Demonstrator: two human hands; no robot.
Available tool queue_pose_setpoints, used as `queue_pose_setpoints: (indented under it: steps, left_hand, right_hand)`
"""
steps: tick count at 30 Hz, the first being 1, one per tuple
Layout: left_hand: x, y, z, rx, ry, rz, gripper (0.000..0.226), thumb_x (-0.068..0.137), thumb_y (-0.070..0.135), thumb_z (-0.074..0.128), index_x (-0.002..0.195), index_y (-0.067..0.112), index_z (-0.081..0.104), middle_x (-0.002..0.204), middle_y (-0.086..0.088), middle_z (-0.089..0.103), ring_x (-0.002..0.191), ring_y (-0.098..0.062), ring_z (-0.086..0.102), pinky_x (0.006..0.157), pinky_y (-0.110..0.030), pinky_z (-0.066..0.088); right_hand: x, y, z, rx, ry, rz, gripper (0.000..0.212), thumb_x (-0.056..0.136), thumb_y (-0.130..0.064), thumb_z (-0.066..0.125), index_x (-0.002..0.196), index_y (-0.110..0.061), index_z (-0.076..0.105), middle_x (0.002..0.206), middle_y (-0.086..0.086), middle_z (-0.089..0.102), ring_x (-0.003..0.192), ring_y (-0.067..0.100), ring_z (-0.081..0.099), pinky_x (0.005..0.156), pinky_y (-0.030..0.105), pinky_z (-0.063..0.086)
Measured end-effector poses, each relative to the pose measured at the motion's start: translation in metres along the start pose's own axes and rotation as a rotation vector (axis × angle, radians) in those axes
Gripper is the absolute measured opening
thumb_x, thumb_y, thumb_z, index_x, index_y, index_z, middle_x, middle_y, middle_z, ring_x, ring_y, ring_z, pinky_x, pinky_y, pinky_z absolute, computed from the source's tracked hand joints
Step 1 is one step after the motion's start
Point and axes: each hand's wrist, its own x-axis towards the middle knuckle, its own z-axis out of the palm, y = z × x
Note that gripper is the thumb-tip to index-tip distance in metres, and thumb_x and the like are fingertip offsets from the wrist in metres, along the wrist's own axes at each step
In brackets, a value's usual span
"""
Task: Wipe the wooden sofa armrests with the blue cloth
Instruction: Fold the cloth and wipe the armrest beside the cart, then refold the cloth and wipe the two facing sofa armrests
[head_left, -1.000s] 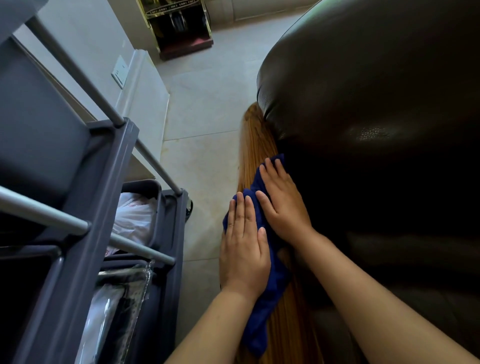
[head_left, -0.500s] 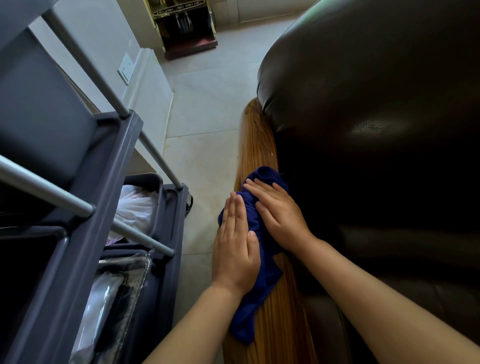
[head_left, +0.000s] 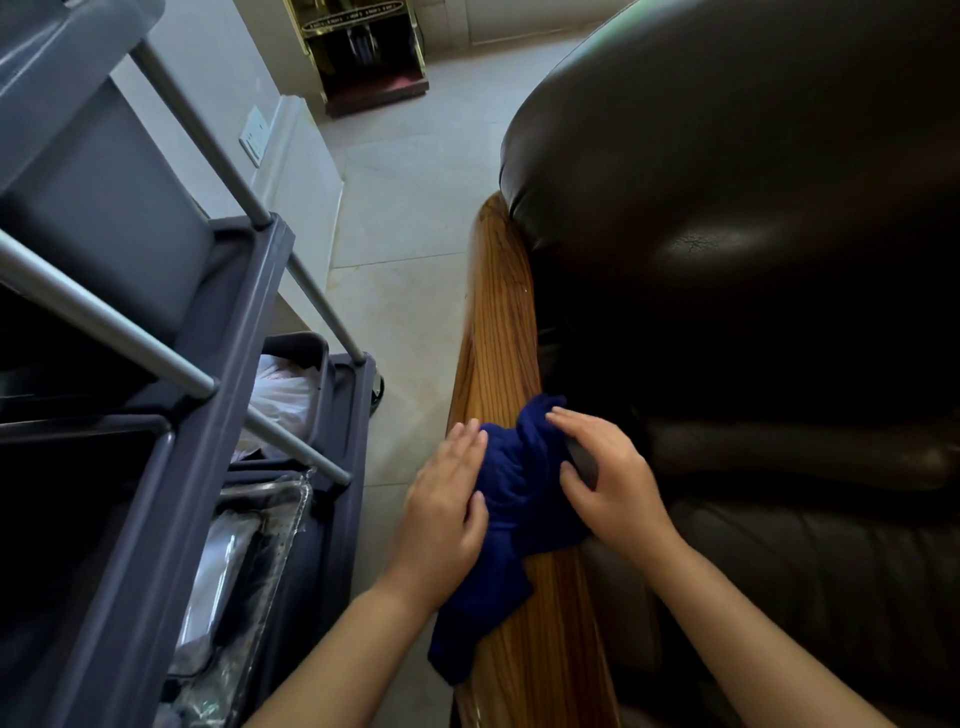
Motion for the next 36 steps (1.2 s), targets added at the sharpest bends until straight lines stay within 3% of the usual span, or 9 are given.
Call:
queue_pose_setpoints:
  steps: [2, 5, 9, 14, 19, 24, 28, 32, 36]
  left_hand:
    - [-0.002, 0.001, -0.004, 0.101, 0.071, -0.005, 0.059, 0.086, 0.012, 0.057, 0.140, 0.016, 0.033, 0.147, 0.001, 0.036, 0.137, -0.006, 0.026, 0.112, -0.018, 0.015]
    - [-0.004, 0.007, 0.000, 0.102, 0.024, -0.099, 0.056, 0.087, 0.014, 0.058, 0.138, 0.016, 0.037, 0.144, -0.001, 0.042, 0.134, -0.010, 0.033, 0.107, -0.013, 0.014]
    - [0.006, 0.016, -0.006, 0.118, 0.030, -0.190, 0.040, 0.083, 0.013, 0.062, 0.122, 0.014, 0.055, 0.120, -0.005, 0.059, 0.113, -0.017, 0.053, 0.095, -0.024, 0.041]
    - [0.021, 0.031, -0.044, 0.033, -0.095, -0.344, 0.014, 0.077, 0.013, 0.069, 0.090, 0.017, 0.068, 0.095, -0.004, 0.069, 0.092, -0.018, 0.063, 0.084, -0.033, 0.052]
    - [0.030, 0.078, -0.101, 0.037, -0.120, -0.259, 0.013, 0.073, 0.016, 0.071, 0.086, 0.019, 0.072, 0.088, -0.001, 0.072, 0.083, -0.014, 0.065, 0.077, -0.034, 0.055]
    - [0.040, 0.172, -0.170, -0.011, -0.149, -0.088, 0.011, 0.071, 0.013, 0.071, 0.081, 0.018, 0.072, 0.070, 0.008, 0.066, 0.065, -0.003, 0.060, 0.051, -0.005, 0.041]
    - [0.037, 0.264, -0.209, -0.118, -0.214, 0.005, 0.012, 0.076, 0.014, 0.069, 0.073, 0.026, 0.069, 0.070, 0.011, 0.066, 0.069, -0.007, 0.064, 0.057, -0.012, 0.049]
    - [0.027, 0.365, -0.225, -0.134, -0.248, 0.117, 0.015, 0.074, 0.014, 0.070, 0.070, 0.029, 0.067, 0.075, 0.004, 0.069, 0.073, -0.010, 0.064, 0.066, -0.022, 0.051]
    - [0.004, 0.471, -0.210, -0.075, -0.221, 0.238, 0.009, 0.073, 0.015, 0.072, 0.078, 0.023, 0.070, 0.074, 0.003, 0.069, 0.068, -0.009, 0.062, 0.059, -0.017, 0.048]
  right_hand:
    - [-0.007, 0.000, -0.003, -0.126, -0.094, -0.038, 0.049, 0.082, -0.009, 0.062, 0.128, -0.017, 0.050, 0.132, 0.001, 0.053, 0.126, 0.012, 0.043, 0.106, 0.027, 0.035]
    - [-0.008, 0.000, 0.003, -0.212, -0.157, -0.042, 0.053, 0.081, -0.011, 0.064, 0.131, -0.018, 0.047, 0.133, 0.002, 0.052, 0.126, 0.015, 0.042, 0.102, 0.023, 0.032]
    - [-0.002, -0.011, 0.008, -0.292, -0.073, -0.017, 0.033, 0.082, -0.011, 0.062, 0.115, -0.013, 0.060, 0.109, 0.005, 0.064, 0.105, 0.019, 0.055, 0.089, 0.026, 0.043]
    - [0.007, -0.027, -0.032, -0.070, -0.239, 0.260, 0.024, 0.080, -0.016, 0.067, 0.103, -0.021, 0.065, 0.104, -0.002, 0.064, 0.098, 0.012, 0.059, 0.082, 0.023, 0.048]
    - [0.003, -0.071, -0.098, 0.021, -0.243, 0.252, 0.021, 0.076, -0.017, 0.071, 0.095, -0.026, 0.066, 0.092, -0.008, 0.064, 0.085, 0.004, 0.062, 0.068, 0.016, 0.050]
    - [-0.016, -0.138, -0.195, -0.046, -0.104, 0.235, 0.015, 0.071, -0.017, 0.075, 0.082, -0.024, 0.069, 0.081, -0.004, 0.069, 0.075, 0.006, 0.064, 0.066, 0.016, 0.050]
    - [-0.050, -0.189, -0.288, -0.106, -0.018, 0.208, 0.013, 0.069, -0.012, 0.075, 0.075, -0.022, 0.071, 0.065, -0.016, 0.062, 0.060, -0.005, 0.055, 0.057, 0.004, 0.039]
    - [-0.101, -0.226, -0.388, -0.221, 0.065, 0.181, 0.011, 0.071, -0.012, 0.073, 0.081, -0.016, 0.073, 0.071, -0.008, 0.066, 0.066, 0.001, 0.059, 0.059, 0.004, 0.040]
    - [-0.174, -0.242, -0.478, -0.328, 0.150, 0.159, 0.010, 0.072, -0.014, 0.071, 0.081, -0.019, 0.073, 0.073, -0.006, 0.068, 0.069, 0.003, 0.059, 0.060, 0.005, 0.041]
